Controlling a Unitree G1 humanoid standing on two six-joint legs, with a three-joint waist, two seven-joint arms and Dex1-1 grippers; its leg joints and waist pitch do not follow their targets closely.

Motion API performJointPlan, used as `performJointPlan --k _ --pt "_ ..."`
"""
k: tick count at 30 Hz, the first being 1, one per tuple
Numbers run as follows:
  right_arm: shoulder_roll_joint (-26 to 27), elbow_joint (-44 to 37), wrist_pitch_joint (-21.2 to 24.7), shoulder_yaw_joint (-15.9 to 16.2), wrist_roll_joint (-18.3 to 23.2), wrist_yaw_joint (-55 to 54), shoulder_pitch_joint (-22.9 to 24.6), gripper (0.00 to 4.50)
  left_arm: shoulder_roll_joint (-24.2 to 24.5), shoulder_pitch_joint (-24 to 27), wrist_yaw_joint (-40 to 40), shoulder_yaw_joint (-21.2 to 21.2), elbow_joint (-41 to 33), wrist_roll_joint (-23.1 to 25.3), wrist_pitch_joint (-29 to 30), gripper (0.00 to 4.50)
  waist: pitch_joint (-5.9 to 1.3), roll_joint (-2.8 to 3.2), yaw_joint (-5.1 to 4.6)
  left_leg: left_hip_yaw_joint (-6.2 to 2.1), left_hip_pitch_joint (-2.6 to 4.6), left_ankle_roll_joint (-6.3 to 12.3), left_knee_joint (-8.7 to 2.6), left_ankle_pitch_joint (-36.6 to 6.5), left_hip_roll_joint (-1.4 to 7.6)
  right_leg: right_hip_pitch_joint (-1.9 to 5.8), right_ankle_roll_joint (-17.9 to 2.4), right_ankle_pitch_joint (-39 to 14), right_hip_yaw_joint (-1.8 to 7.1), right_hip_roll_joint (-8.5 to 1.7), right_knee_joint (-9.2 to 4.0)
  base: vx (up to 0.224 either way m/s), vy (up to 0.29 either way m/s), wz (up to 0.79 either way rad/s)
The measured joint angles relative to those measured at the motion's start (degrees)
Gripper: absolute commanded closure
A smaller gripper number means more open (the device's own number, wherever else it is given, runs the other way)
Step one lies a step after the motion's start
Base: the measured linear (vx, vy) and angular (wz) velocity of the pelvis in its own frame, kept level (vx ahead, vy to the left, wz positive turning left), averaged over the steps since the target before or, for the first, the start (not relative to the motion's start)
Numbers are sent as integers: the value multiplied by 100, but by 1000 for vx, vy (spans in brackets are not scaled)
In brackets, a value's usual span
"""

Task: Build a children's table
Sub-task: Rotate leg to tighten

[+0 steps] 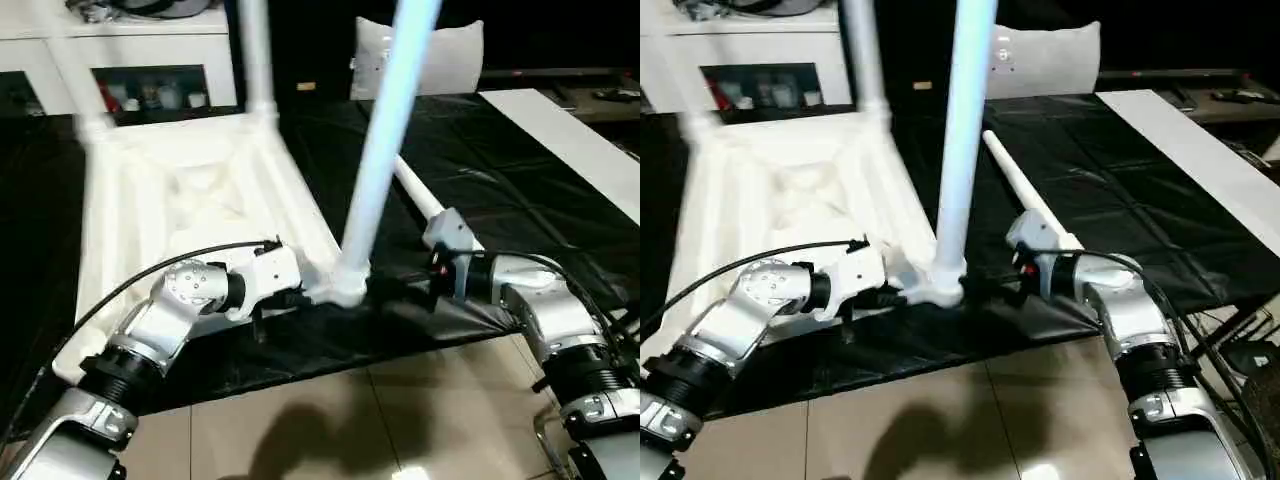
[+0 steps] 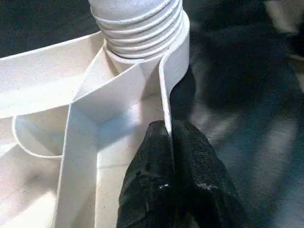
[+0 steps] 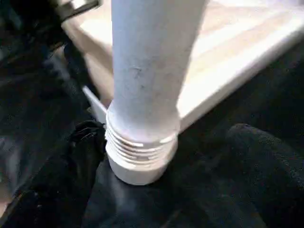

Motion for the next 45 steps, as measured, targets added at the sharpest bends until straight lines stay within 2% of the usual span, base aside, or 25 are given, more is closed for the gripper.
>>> performJointPlan --k 1,2,3,5,6,11,18,22,27,30,37,39,41,42,43,45 --pt "7 36 -4 9 -8 60 -5 4 -3 -4 -87 -31 1 -25 -33 450 0 0 23 0 0 0 1 0 0 0 0 0 0 0 1 0 0 0" --pt "25 118 0 15 -10 122 -47 37 -1 -11 -164 -61 6 -60 -59 450 0 0 39 0 0 0 4 0 0 0 -1 0 0 0 4 0 0 0" --pt "57 178 0 46 -10 242 -96 37 -2 -24 -205 -86 35 -66 -112 450 0 0 49 0 1 0 6 0 1 1 -1 0 0 0 7 0 0 0" --pt "113 244 6 107 2 343 -155 43 -8 -67 -276 -101 102 -65 -147 450 0 0 49 -1 1 0 14 0 2 1 -2 1 0 0 14 0 0 0" --pt "138 325 4 129 17 402 -183 71 -13 -79 -323 -112 117 -66 -161 450 0 0 51 -1 1 0 19 0 2 3 -2 1 0 0 17 0 0 0" --pt "220 490 -5 141 34 557 -238 114 -26 -99 -386 -110 157 -66 -168 450 0 -1 48 -2 2 0 27 0 3 7 -4 2 1 -1 21 0 0 0" --pt "280 652 18 180 28 674 -288 170 -31 -104 -421 -99 182 -105 -171 450 0 -1 55 -2 -1 0 28 0 3 4 -4 2 0 -1 22 0 0 0" --pt "281 652 56 171 42 700 -288 184 -35 -102 -441 -87 187 -126 -143 450 0 -1 56 -2 0 0 28 0 4 4 -4 2 0 -1 24 0 0 0" --pt "321 520 343 92 175 704 -163 187 -93 11 -453 4 7 -279 241 450 -1 0 53 -2 1 0 29 -1 4 5 -5 1 0 -1 26 0 0 0" --pt "543 405 731 26 167 330 -142 188 -150 132 -283 165 -219 -318 772 450 -6 5 22 0 10 -2 31 2 6 16 -9 3 1 -1 36 0 0 0" --pt "1265 748 1042 -363 13 -1674 -275 188 -822 221 1087 511 -248 -118 1603 450 -4 11 -269 -5 92 -30 31 19 5 81 6 -1 -4 1 5 -15 -2 -1" --pt "1564 958 1296 -565 6 -2455 -499 188 -1151 203 1668 642 -262 -35 1972 450 -5 12 -334 -4 105 -30 31 19 2 82 6 -1 -1 0 4 0 0 0" --pt "1721 1048 1450 -692 4 -2938 -619 188 -1405 194 2072 713 -314 25 2232 450 -5 11 -355 -6 106 -30 30 19 3 81 6 -1 -3 1 3 0 0 0" --pt "1780 1060 1461 -754 4 -3112 -634 154 -1535 194 2254 709 -364 93 2360 450 -5 11 -352 -6 105 -29 28 18 2 81 6 -1 -3 0 3 0 0 0" --pt "1809 1066 1440 -794 5 -3182 -634 154 -1587 195 2339 701 -400 117 2420 450 -5 11 -350 -6 103 -29 24 17 2 80 6 0 -3 1 2 0 0 0" --pt "1847 1079 1389 -868 34 -3203 -634 116 -1626 194 2443 669 -456 133 2471 450 -5 11 -330 -6 97 -28 10 15 2 74 5 3 -5 1 2 0 0 0"
